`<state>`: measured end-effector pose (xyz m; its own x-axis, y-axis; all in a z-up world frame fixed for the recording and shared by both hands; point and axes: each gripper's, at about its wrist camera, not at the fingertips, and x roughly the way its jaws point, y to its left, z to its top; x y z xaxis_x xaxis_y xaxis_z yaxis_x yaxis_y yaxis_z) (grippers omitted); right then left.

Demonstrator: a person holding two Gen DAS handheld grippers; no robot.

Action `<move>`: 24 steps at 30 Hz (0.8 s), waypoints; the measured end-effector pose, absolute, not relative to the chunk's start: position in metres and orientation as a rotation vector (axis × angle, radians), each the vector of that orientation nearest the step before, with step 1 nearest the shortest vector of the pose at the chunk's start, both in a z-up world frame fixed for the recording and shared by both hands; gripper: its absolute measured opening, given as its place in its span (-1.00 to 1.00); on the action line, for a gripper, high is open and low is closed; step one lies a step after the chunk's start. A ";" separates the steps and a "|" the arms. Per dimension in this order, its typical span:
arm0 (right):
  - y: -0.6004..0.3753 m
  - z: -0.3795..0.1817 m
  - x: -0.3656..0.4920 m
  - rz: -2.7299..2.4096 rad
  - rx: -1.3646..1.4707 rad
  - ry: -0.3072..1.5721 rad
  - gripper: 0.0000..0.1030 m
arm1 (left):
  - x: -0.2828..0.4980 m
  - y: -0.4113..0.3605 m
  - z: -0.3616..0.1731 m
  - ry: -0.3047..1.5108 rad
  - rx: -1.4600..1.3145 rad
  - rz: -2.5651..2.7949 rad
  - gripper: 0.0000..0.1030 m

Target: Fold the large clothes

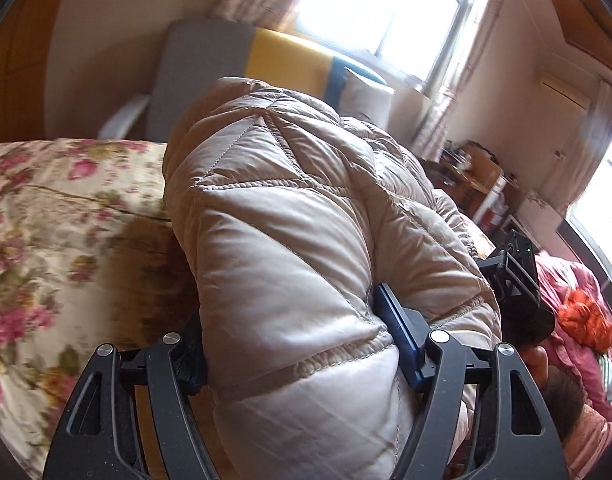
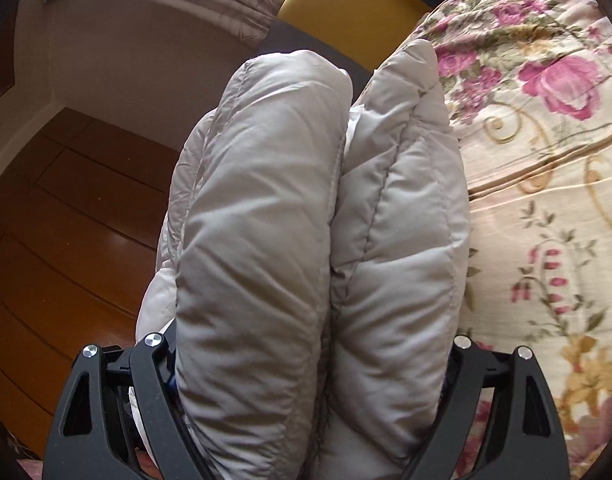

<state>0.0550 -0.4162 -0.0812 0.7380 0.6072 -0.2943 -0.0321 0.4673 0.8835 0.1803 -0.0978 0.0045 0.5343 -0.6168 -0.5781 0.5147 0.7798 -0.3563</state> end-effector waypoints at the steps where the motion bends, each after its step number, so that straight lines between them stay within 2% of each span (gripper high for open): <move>1: -0.409 -0.082 0.063 0.441 1.016 0.655 0.64 | 0.182 -0.091 0.005 0.747 -0.154 -0.661 0.35; 16: -0.275 -0.061 0.216 0.624 0.755 0.751 0.65 | 0.214 0.045 -0.012 0.733 -0.340 -0.342 0.35; 18: -0.261 -0.060 0.231 0.627 0.721 0.752 0.70 | 0.220 0.054 -0.019 0.752 -0.365 -0.320 0.38; 22: -0.264 -0.068 0.255 0.525 0.706 0.730 0.95 | 0.229 0.057 -0.036 0.787 -0.377 -0.279 0.73; 24: -0.275 -0.070 0.254 0.486 0.712 0.726 0.96 | 0.227 0.052 -0.037 0.764 -0.356 -0.268 0.74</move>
